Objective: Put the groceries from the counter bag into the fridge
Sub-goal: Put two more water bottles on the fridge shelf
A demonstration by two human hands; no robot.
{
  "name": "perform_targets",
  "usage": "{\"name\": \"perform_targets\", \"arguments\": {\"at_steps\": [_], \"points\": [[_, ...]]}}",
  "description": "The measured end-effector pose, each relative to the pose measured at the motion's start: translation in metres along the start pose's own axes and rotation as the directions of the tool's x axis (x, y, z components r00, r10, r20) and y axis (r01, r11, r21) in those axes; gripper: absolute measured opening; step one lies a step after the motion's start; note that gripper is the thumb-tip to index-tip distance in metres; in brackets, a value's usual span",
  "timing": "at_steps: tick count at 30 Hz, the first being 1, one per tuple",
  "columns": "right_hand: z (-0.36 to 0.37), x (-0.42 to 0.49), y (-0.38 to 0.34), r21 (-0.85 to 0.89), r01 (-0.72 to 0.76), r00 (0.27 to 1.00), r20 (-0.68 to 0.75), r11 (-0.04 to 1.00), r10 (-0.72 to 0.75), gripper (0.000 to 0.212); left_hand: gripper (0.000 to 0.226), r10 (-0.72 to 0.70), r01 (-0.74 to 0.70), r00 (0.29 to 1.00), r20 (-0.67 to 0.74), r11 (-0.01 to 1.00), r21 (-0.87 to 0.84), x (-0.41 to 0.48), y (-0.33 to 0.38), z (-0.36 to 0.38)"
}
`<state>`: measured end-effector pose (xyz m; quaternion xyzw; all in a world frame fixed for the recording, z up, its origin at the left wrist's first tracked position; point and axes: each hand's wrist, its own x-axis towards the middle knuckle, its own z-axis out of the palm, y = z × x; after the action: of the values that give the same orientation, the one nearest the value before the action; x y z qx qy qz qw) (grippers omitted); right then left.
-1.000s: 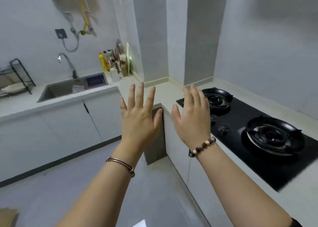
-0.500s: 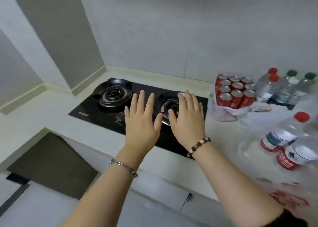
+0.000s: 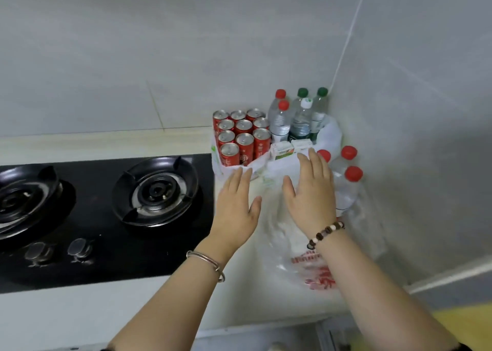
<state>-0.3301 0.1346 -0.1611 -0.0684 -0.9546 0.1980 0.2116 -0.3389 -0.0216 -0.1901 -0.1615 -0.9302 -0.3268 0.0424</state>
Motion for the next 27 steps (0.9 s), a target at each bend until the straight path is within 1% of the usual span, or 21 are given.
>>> {"name": "perform_targets", "arguments": {"at_steps": [3,6,9,12,15,16,18,21,23,27], "points": [[-0.01,0.019,0.037,0.039,-0.034,0.995,-0.096,0.999,0.037,0.051,0.064,-0.01,0.025,0.996,0.088,0.985,-0.17,0.034,0.027,0.028],[-0.015,0.036,0.074,0.076,-0.09,0.984,-0.148,0.993,0.101,0.05,0.064,-0.036,0.086,0.981,0.191,0.962,-0.258,0.07,0.053,0.055],[-0.012,0.042,0.096,0.206,-0.184,0.973,-0.101,0.961,0.208,0.048,0.065,-0.043,0.163,0.952,0.302,0.91,-0.382,0.096,0.076,0.069],[-0.002,0.041,0.108,0.359,-0.333,0.933,-0.009,0.872,0.36,0.047,0.068,-0.062,0.241,0.921,0.384,0.865,-0.439,0.117,0.085,0.079],[0.006,0.043,0.116,0.482,-0.384,0.9,0.006,0.788,0.435,0.041,0.067,-0.057,0.203,0.925,0.376,0.911,-0.36,0.132,0.079,0.094],[0.007,0.045,0.118,0.501,-0.39,0.895,0.008,0.773,0.446,0.038,0.062,-0.062,0.195,0.922,0.383,0.927,-0.319,0.134,0.079,0.096],[0.008,0.047,0.12,0.519,-0.391,0.891,0.008,0.76,0.453,0.031,0.044,-0.064,0.193,0.918,0.392,0.934,-0.301,0.132,0.078,0.096],[0.01,0.045,0.122,0.557,-0.358,0.903,0.002,0.749,0.43,0.017,0.025,-0.031,0.156,0.942,0.333,0.922,-0.354,0.124,0.076,0.098],[0.013,0.043,0.125,0.583,-0.356,0.9,0.004,0.73,0.436,0.009,0.021,-0.011,0.123,0.961,0.277,0.913,-0.39,0.115,0.078,0.098],[0.015,0.042,0.126,0.592,-0.316,0.913,-0.022,0.742,0.406,0.013,0.02,-0.029,0.104,0.984,0.175,0.893,-0.438,0.104,0.08,0.097]]}}
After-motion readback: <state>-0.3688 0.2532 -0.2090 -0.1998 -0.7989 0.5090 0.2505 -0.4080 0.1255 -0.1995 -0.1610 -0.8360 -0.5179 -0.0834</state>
